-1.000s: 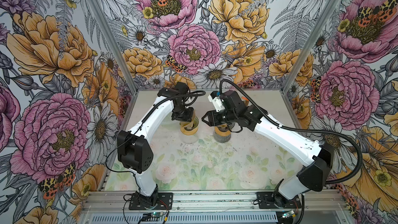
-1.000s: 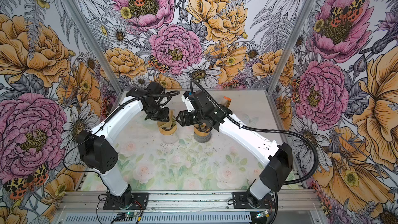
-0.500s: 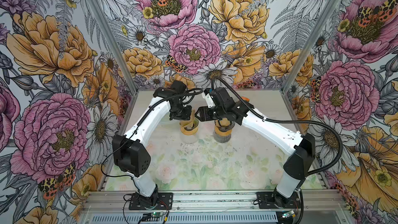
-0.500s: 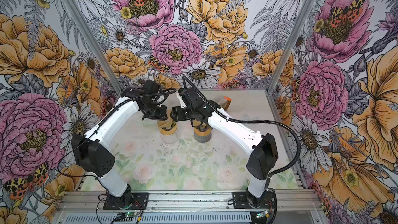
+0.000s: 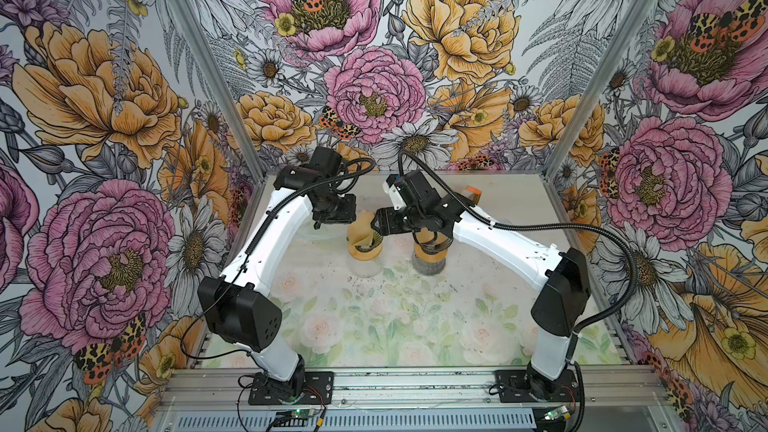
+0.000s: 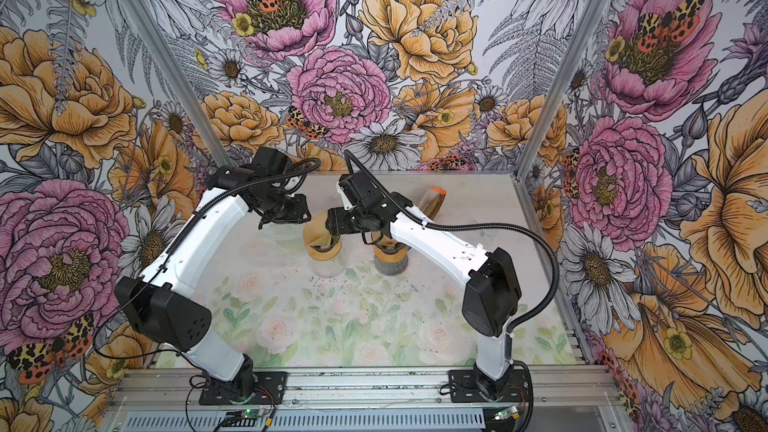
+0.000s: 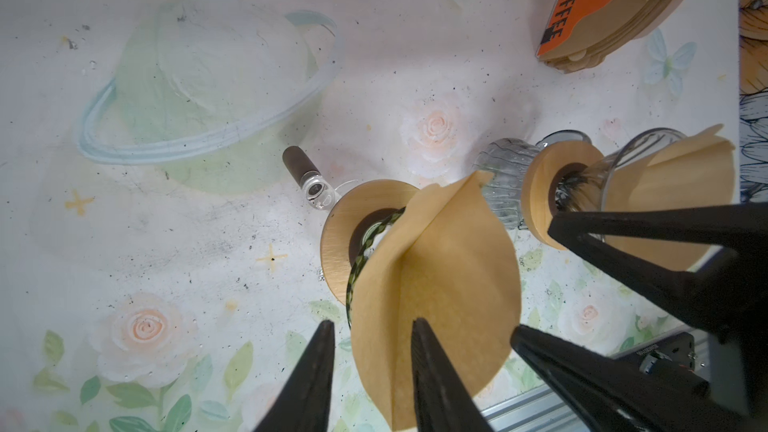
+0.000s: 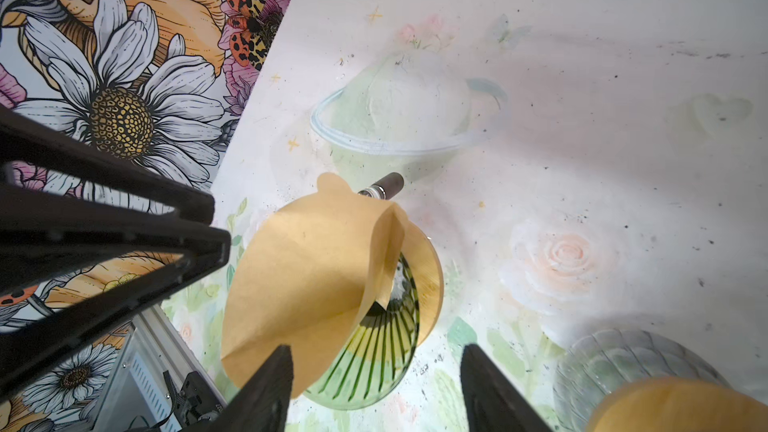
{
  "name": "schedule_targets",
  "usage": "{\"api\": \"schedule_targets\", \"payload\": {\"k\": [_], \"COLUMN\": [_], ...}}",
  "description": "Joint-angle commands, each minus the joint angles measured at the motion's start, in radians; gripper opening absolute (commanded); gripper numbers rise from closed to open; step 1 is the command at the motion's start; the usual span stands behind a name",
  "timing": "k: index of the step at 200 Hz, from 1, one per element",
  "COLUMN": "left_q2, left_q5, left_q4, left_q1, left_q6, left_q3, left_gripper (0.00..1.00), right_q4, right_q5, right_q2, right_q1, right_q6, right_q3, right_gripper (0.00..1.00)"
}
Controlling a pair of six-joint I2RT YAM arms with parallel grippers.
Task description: Place the coffee filter in the dripper
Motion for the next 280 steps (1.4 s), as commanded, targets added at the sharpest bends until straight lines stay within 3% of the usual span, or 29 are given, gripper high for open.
{"api": "schedule_targets", "payload": {"k": [1, 119, 280], "left_q2": [-0.017, 0.013, 0.012], "left_q5": [-0.037, 0.008, 0.01], "left_q4": [0.025, 0.103, 0.129], "left_q1": [0.013, 0.048, 0.043], "left_q6": [-0.005, -0.007, -0.013], "left_q3": [-0.033, -0.118, -0.18], "left_gripper": [0.37, 0.42, 0.43], "right_q4": [0.015, 0.008, -0.062], "right_q5": [0.021, 0.056, 0.125], "right_q2": [0.018, 0.033, 0.063], "right_q1": [0.008, 0.014, 0.014], "right_q6": [0.005, -0.001, -0.026], "right_q3": [0.026, -0.006, -0.01], "right_gripper": [0.66, 0.66, 0.45]}}
